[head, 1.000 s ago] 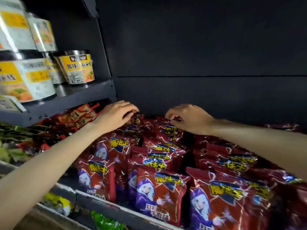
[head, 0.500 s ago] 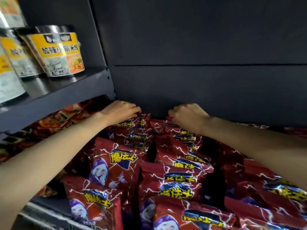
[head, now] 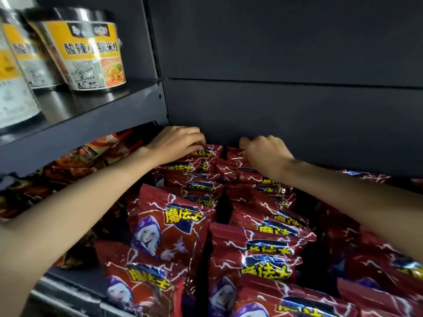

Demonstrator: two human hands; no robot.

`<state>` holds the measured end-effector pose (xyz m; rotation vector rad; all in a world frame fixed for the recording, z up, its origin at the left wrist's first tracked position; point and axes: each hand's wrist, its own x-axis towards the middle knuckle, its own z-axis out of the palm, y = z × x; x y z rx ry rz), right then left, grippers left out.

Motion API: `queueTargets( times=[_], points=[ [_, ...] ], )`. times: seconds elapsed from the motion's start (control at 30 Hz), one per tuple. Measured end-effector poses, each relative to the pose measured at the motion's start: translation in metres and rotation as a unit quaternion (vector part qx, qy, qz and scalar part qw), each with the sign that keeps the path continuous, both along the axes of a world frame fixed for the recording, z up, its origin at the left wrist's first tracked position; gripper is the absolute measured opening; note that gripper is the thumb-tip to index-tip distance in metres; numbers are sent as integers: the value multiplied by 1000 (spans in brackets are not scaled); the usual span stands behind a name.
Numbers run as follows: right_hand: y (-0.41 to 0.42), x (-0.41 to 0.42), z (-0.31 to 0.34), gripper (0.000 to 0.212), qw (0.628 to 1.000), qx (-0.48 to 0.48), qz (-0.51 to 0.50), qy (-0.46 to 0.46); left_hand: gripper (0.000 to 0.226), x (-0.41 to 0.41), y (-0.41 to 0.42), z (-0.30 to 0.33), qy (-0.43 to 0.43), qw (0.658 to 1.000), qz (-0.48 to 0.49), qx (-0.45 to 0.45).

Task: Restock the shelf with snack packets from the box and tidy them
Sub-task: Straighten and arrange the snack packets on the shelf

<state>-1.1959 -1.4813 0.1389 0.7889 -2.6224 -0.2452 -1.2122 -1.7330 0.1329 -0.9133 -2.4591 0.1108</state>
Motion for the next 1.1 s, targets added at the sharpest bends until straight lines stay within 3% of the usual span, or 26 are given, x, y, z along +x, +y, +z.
queueTargets(
  times=[0.13, 0.27, 0.4, 0.53, 0.63, 0.87, 0.97, 1.1],
  points=[
    [-20, -7, -5, 19, 1000, -18, 11, -19, 16, -6, -5, -2, -97, 994, 21, 47],
    [-13, -7, -4, 20, 998, -42, 11, -50, 15, -8, -3, -7, -55, 998, 22, 19],
    [9, 3, 1, 25, 999, 18, -1, -41, 19, -7, 0, -1, -36, 999, 23, -12],
    [11, -1, 6, 21, 990, -76, -24, -113, 14, -5, 3, -4, -59, 998, 17, 33],
    [-3, -2, 3, 18, 994, -67, -25, -79, 12, -5, 3, -9, -62, 996, 16, 65],
    [-13, -5, -4, 21, 998, -36, -10, -56, 14, -4, 6, -8, -74, 996, 25, 43],
    [4, 1, 10, 28, 993, -81, 38, -76, 18, 0, 8, -4, -71, 996, 37, 41],
    [59, 20, 36, 22, 988, -121, 94, -25, 15, 11, 25, 9, -27, 997, -4, 75]
  ],
)
